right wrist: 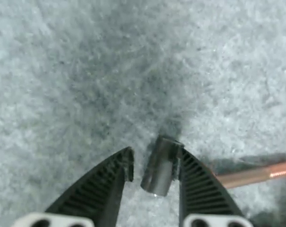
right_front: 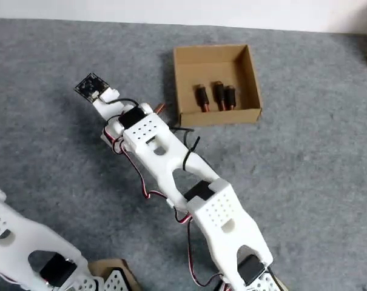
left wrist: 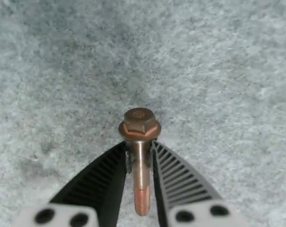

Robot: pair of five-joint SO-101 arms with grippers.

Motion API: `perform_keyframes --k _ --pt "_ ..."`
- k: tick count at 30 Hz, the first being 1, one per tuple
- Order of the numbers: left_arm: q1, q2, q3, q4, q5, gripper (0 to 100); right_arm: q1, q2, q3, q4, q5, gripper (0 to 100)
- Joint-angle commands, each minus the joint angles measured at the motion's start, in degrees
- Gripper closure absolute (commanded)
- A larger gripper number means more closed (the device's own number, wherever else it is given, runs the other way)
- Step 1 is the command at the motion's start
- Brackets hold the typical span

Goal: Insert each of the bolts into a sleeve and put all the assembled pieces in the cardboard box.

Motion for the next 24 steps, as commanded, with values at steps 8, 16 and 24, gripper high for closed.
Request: perform_keyframes --k 8,16,24 --pt "-0.8 -3.2 0.9 -1.1 0.2 99 -0.2 7.9 -9.3 0.5 -0.5 85.9" --pt "-0.7 -3.3 0.8 -0.8 0.2 99 1.6 9.1 -8.9 1.6 -0.5 86.3" --pt "0.3 -3.2 0.9 -0.7 0.4 99 2.2 9.1 -15.0 12.9 -0.4 99.2"
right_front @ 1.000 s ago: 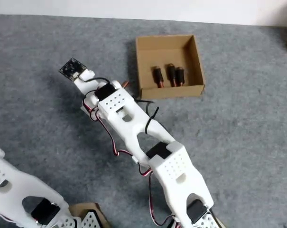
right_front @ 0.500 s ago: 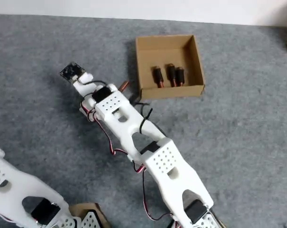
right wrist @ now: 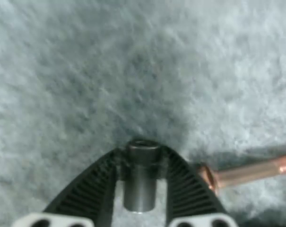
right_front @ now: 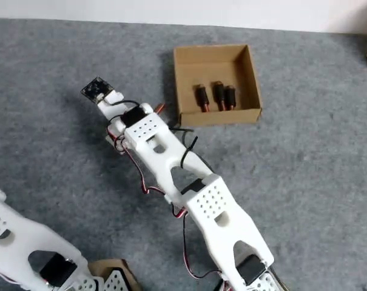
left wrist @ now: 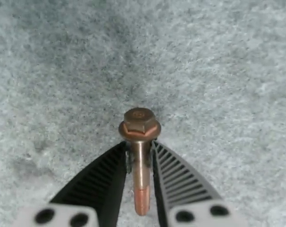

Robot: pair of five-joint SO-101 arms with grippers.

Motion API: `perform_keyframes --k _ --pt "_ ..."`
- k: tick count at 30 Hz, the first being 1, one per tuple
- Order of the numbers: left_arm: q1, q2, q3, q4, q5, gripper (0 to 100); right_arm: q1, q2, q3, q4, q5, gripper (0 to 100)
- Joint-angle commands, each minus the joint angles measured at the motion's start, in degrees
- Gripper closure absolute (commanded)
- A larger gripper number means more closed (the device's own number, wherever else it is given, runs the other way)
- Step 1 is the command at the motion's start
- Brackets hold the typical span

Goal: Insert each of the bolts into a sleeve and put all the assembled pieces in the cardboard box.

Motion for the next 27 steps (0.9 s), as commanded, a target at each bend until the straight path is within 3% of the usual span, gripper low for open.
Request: perform_keyframes --k 1,9,20,27 --pt "0.3 -3.2 -0.7 -0.4 0.4 99 0.6 -0.5 -5.6 5.9 -0.4 99.7" --pt "1.3 -3.3 1.3 -0.6 0.4 99 -0.5 0.0 -18.5 17.4 -0.1 98.8" --pt "1.5 -3.6 1.3 0.2 0.7 99 -0.7 0.0 -18.4 20.9 0.0 99.3" --pt "8.8 -8.2 -3.7 15.7 14.5 99 -1.4 0.0 -30.7 31.6 0.0 99.3"
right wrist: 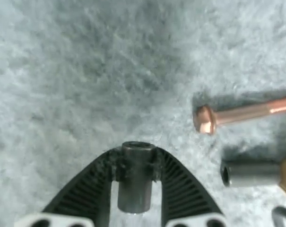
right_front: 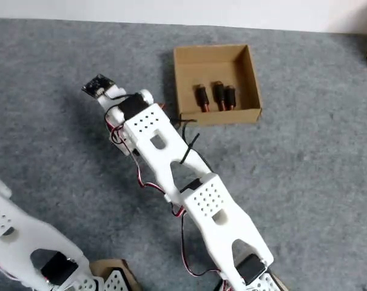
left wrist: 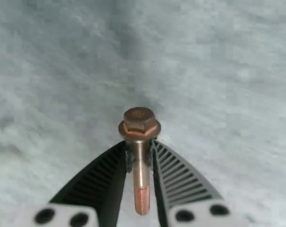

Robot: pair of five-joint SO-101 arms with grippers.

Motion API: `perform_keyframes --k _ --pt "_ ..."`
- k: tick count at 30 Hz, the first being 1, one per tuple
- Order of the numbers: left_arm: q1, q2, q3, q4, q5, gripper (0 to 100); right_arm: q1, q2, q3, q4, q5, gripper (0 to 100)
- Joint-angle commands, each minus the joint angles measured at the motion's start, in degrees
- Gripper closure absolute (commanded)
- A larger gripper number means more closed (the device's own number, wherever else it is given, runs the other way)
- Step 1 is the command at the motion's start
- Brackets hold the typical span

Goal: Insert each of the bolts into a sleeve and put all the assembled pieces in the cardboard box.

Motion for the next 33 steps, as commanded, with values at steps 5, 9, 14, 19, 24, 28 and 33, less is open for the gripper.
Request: perform_keyframes --k 5,9,14,19,24,28,33 --pt "7.3 -10.4 -4.6 9.3 4.2 99 -0.3 -2.2 -17.2 7.3 -0.4 99.3" --pt "7.5 -13.7 -4.6 9.3 1.8 99 0.6 -2.3 -18.1 7.3 -0.4 99.4" --pt "10.2 -19.1 -2.3 9.3 2.6 99 0.4 -5.9 -17.8 7.2 -0.4 99.4" --pt "15.6 -23.3 3.6 9.2 3.3 99 2.6 -13.8 -7.8 7.2 -0.4 99.4" --pt "21.8 -25.8 8.3 9.4 4.8 99 5.8 -21.0 4.1 7.1 -1.2 99.4" --pt "26.7 -28.9 14.0 9.5 7.2 99 8.0 -26.4 10.2 7.1 -2.7 99.4" --pt "31.6 -34.2 20.1 9.6 9.1 99 9.0 -31.5 16.9 7.1 -4.2 99.4"
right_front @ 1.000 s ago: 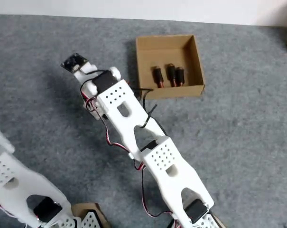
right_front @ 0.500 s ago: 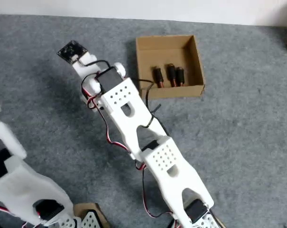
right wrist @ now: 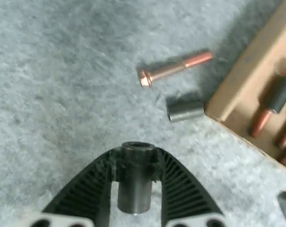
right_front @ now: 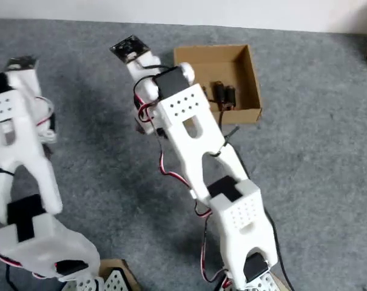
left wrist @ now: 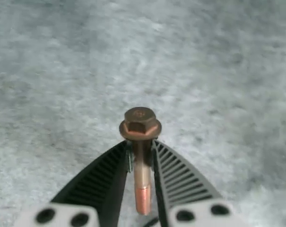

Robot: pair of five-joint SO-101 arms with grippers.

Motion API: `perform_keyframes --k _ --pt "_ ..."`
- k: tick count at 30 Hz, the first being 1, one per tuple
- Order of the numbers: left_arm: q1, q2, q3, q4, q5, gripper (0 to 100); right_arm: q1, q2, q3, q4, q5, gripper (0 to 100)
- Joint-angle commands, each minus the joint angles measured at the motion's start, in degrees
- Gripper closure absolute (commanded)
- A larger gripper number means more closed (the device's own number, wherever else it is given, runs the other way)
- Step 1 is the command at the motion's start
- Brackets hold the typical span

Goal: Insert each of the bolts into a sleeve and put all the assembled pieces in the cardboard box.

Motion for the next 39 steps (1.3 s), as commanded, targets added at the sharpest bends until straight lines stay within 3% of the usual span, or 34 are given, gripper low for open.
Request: perform_keyframes --k 1,14,23,33,39 --pt "4.0 -7.2 2.3 1.0 1.3 99 1.5 -7.3 3.5 0.7 -2.5 99.4" --pt "14.3 -22.5 20.6 1.1 1.7 99 5.9 -20.5 21.6 0.7 -4.0 99.4" --pt "15.2 -31.2 24.5 1.1 -0.4 99 6.1 -35.7 35.1 0.3 -3.8 99.4" --pt "28.4 -36.4 26.9 0.6 -1.8 99 6.0 -49.2 45.6 -5.4 -2.4 99.4" --pt "34.0 -41.8 27.3 -3.9 -1.7 99 8.4 -58.4 58.1 -12.8 -1.5 99.4"
